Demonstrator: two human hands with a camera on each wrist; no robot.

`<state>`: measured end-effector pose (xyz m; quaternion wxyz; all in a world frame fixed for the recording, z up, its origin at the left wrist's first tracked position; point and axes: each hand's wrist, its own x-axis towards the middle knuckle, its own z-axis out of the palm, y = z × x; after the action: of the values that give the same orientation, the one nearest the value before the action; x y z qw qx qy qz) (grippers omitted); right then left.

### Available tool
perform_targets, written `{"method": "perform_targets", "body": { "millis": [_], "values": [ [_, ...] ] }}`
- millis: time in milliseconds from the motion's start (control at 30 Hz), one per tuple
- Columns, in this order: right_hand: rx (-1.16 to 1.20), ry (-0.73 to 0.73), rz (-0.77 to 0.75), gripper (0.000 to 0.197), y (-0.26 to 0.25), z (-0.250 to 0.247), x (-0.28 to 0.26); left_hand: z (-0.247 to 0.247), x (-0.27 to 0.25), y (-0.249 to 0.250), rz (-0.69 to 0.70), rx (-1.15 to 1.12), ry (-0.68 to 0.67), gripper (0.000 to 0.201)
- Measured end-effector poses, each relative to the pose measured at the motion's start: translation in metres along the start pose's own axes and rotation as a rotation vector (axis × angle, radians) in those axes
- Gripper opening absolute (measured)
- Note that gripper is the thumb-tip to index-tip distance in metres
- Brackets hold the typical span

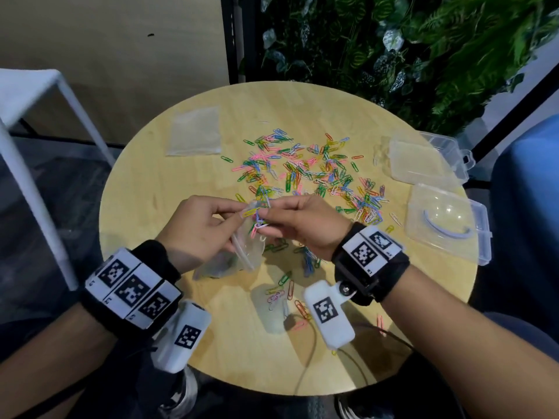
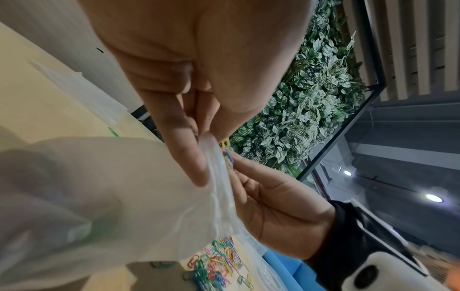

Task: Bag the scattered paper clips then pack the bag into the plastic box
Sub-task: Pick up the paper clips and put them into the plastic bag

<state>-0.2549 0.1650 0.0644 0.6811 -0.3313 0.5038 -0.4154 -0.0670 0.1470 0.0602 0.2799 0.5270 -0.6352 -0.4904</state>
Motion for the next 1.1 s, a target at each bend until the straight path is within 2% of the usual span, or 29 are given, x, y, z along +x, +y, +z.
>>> {"method": "perform_targets", "body": {
  "millis": [33,100,167,233,300,333,367,433,500,567,600,700,733,767,833,900,967,1033,1100],
  "values": [
    [0.024,-0.001,0.032,0.016,0.006,0.004,0.002,0.001,0.0,-0.001,0.002,-0.005,0.0,0.02],
    [0.058,0.022,0.058,0.006,0.012,0.009,0.003,0.003,0.001,-0.003,0.023,-0.004,0.0,0.016],
    [0.002,0.073,0.015,0.011,0.013,0.009,0.006,0.006,0.002,-0.004,0.04,-0.001,0.026,0.024],
    [-0.291,0.145,-0.146,0.011,0.012,0.008,0.005,0.006,0.004,-0.004,0.033,0.002,0.056,0.033],
    [-0.725,0.202,-0.334,0.014,0.014,0.006,0.002,0.006,0.004,-0.003,0.037,0.013,0.05,0.03],
    [-0.869,0.197,-0.376,0.015,0.016,0.006,0.002,0.006,0.003,-0.003,0.042,0.015,0.028,0.024],
    [-0.907,0.168,-0.369,0.014,0.019,0.005,0.002,0.007,0.002,-0.003,0.051,0.015,0.0,0.019],
    [-0.707,0.103,-0.228,0.012,0.024,0.008,0.005,0.008,0.001,-0.004,0.059,0.035,-0.043,0.027],
    [-0.313,0.018,-0.027,0.015,0.028,0.015,0.006,0.009,0.0,-0.005,0.065,0.081,-0.062,0.034],
    [-0.14,-0.021,0.056,0.022,0.029,0.02,0.008,0.008,-0.001,-0.004,0.062,0.099,-0.074,0.036],
    [-0.262,-0.01,0.017,0.021,0.029,0.02,0.007,0.006,-0.001,-0.004,0.065,0.11,-0.084,0.036],
    [-1.016,0.097,-0.292,0.021,0.029,0.015,0.005,0.002,0.0,-0.003,0.071,0.122,-0.094,0.034],
    [-1.199,0.105,-0.391,0.018,0.028,0.015,0.002,0.002,0.0,-0.003,0.088,0.146,-0.088,0.033],
    [-1.262,0.088,-0.461,0.017,0.027,0.017,0.0,0.002,0.001,-0.004,0.114,0.181,-0.077,0.033],
    [-1.169,0.032,-0.524,0.017,0.018,0.018,-0.006,0.001,0.0,-0.002,0.169,0.248,-0.06,0.033],
    [-0.945,0.026,-0.481,0.02,0.005,0.012,-0.008,-0.004,-0.003,0.003,0.215,0.307,-0.047,0.032],
    [-0.897,0.1,-0.497,0.025,-0.003,-0.003,-0.006,-0.015,-0.005,0.008,0.255,0.345,-0.037,0.031],
    [-1.129,0.125,-0.544,0.026,-0.006,-0.016,-0.003,-0.03,-0.005,0.009,0.275,0.348,-0.021,0.031],
    [-1.392,0.007,-0.502,0.029,0.005,-0.019,0.004,-0.046,-0.005,0.007,0.275,0.345,0.006,0.029]
  ]
}}
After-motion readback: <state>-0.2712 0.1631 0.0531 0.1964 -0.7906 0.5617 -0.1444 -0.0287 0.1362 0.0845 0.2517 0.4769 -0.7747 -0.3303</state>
